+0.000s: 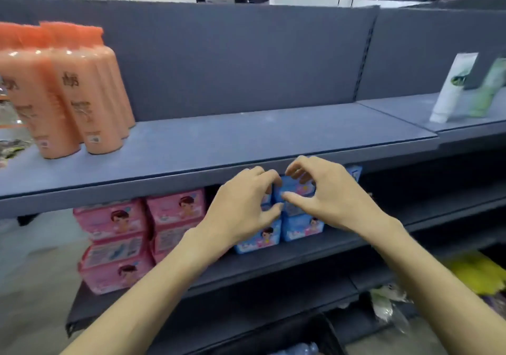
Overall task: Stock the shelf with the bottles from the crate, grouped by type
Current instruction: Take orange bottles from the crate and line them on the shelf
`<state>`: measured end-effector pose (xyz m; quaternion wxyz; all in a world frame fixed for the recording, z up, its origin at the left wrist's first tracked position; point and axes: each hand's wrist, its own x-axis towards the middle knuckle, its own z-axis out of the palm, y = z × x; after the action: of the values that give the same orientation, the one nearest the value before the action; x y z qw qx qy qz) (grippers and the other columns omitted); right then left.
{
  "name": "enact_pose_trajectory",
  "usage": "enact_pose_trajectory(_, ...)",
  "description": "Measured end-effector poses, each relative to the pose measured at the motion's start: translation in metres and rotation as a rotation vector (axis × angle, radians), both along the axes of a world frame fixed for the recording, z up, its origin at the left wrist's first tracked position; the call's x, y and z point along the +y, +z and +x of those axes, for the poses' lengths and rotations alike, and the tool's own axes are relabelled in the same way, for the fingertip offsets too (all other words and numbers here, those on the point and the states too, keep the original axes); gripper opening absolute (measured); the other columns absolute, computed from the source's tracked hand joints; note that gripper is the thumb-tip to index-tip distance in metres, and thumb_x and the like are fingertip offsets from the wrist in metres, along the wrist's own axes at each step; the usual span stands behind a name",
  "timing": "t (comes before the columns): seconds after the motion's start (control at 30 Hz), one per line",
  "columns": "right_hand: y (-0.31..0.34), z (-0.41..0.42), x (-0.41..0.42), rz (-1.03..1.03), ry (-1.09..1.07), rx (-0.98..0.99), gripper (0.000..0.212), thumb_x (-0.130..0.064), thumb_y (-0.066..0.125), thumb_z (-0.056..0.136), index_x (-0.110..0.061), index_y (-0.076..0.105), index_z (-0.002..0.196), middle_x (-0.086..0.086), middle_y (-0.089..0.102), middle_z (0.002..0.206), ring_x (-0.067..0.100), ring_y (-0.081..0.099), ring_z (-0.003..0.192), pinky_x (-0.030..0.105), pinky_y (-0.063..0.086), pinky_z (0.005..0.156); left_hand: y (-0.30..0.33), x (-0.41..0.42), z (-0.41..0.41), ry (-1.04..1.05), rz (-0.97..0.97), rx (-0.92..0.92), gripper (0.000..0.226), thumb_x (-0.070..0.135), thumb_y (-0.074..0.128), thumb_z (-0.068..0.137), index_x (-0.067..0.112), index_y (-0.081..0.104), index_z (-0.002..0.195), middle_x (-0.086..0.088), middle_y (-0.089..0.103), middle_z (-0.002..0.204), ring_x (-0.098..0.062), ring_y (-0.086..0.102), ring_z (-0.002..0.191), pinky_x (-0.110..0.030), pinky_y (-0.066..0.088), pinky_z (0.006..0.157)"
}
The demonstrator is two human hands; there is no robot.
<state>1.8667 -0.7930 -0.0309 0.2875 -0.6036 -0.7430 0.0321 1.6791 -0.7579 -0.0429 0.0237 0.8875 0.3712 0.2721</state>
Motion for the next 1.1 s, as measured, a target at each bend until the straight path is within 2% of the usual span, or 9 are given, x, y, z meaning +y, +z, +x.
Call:
enact_pose_trajectory(0.13,-0.066,0.036,-0.009,-0.138,-0.075,-0.001,0.035,-0.046,0.073,0.081,-0.027,0.060,0.107,-0.012,0.062,0.101,0.008,0.060,0.096,0.038,0.052,0.087,-0.070,0.005,0.040,-0.026,-0.155,0.091,0.033,0.040,0.062,0.084,0.026,0.055,0.113,0.011,0.051,0.094,-0.014,0.052,0.095,-0.034,0.047,0.079)
enact_pose_trajectory(0.2,-0.111,0.052,-0.012,-0.218,-0.099,0.011,0.035,-0.045,0.073,0.081,-0.026,0.060,0.107,-0.011,0.062,0.100,0.009,0.060,0.095,0.038,0.052,0.087,-0.120,0.006,0.053,-0.026,-0.275,0.152,0.033,0.040,0.063,0.084,0.025,0.054,0.112,0.008,0.054,0.097,-0.017,0.053,0.097,-0.036,0.047,0.078)
enact_pose_trajectory(0.43,-0.306,0.082,-0.033,-0.695,-0.149,0.061,0.037,-0.042,0.077,0.078,-0.023,0.061,0.106,-0.003,0.063,0.102,0.019,0.063,0.098,0.040,0.052,0.087,-0.316,-0.034,0.065,0.109,-0.853,0.326,0.029,0.035,0.064,0.080,0.022,0.060,0.106,-0.002,0.064,0.103,-0.027,0.061,0.099,-0.034,0.046,0.077)
enact_pose_trajectory(0.53,-0.383,0.083,-0.042,-0.881,-0.154,0.074,0.041,-0.044,0.078,0.077,-0.021,0.061,0.106,0.001,0.066,0.104,0.022,0.064,0.096,0.035,0.051,0.081,-0.388,-0.059,0.062,0.163,-1.022,0.357,0.031,0.031,0.064,0.081,0.024,0.061,0.112,0.000,0.066,0.108,-0.026,0.062,0.102,-0.037,0.050,0.083)
enact_pose_trajectory(0.63,-0.453,0.082,-0.047,-0.996,-0.121,0.043,0.036,-0.052,0.073,0.080,-0.026,0.057,0.099,-0.002,0.065,0.097,0.020,0.063,0.089,0.031,0.046,0.070,-0.454,-0.076,0.063,0.220,-1.099,0.347,0.031,0.025,0.062,0.082,0.023,0.059,0.113,-0.001,0.065,0.108,-0.028,0.061,0.102,-0.039,0.051,0.082)
enact_pose_trajectory(0.73,-0.520,0.083,-0.048,-1.039,-0.091,-0.055,0.042,-0.044,0.072,0.080,-0.024,0.057,0.114,0.003,0.067,0.109,0.027,0.064,0.100,0.039,0.053,0.081,-0.514,-0.086,0.069,0.262,-1.179,0.323,0.033,0.025,0.062,0.084,0.024,0.054,0.116,0.004,0.061,0.106,-0.025,0.060,0.097,-0.038,0.051,0.077)
enact_pose_trajectory(0.87,-0.598,0.079,-0.039,-1.034,0.030,-0.154,0.054,-0.038,0.073,0.081,-0.021,0.050,0.127,0.009,0.059,0.122,0.031,0.058,0.111,0.040,0.052,0.087,-0.582,-0.100,0.073,0.346,-1.229,0.292,0.032,0.026,0.062,0.084,0.022,0.055,0.115,0.000,0.061,0.108,-0.025,0.057,0.100,-0.036,0.049,0.077)
enact_pose_trajectory(1.03,-0.669,0.067,-0.028,-1.029,0.122,-0.236,0.066,-0.027,0.070,0.086,-0.022,0.039,0.144,0.012,0.050,0.138,0.035,0.053,0.122,0.044,0.049,0.095,-0.634,-0.114,0.073,0.398,-1.253,0.313,0.037,0.032,0.063,0.087,0.022,0.053,0.121,-0.002,0.059,0.112,-0.027,0.057,0.103,-0.037,0.048,0.079)
enact_pose_trajectory(1.1,-0.689,0.061,-0.028,-1.027,0.129,-0.270,0.061,-0.025,0.068,0.089,-0.021,0.041,0.144,0.012,0.051,0.138,0.035,0.056,0.120,0.043,0.051,0.094,-0.647,-0.116,0.073,0.420,-1.267,0.308,0.038,0.031,0.063,0.086,0.022,0.053,0.122,-0.003,0.057,0.115,-0.028,0.057,0.105,-0.039,0.050,0.082)
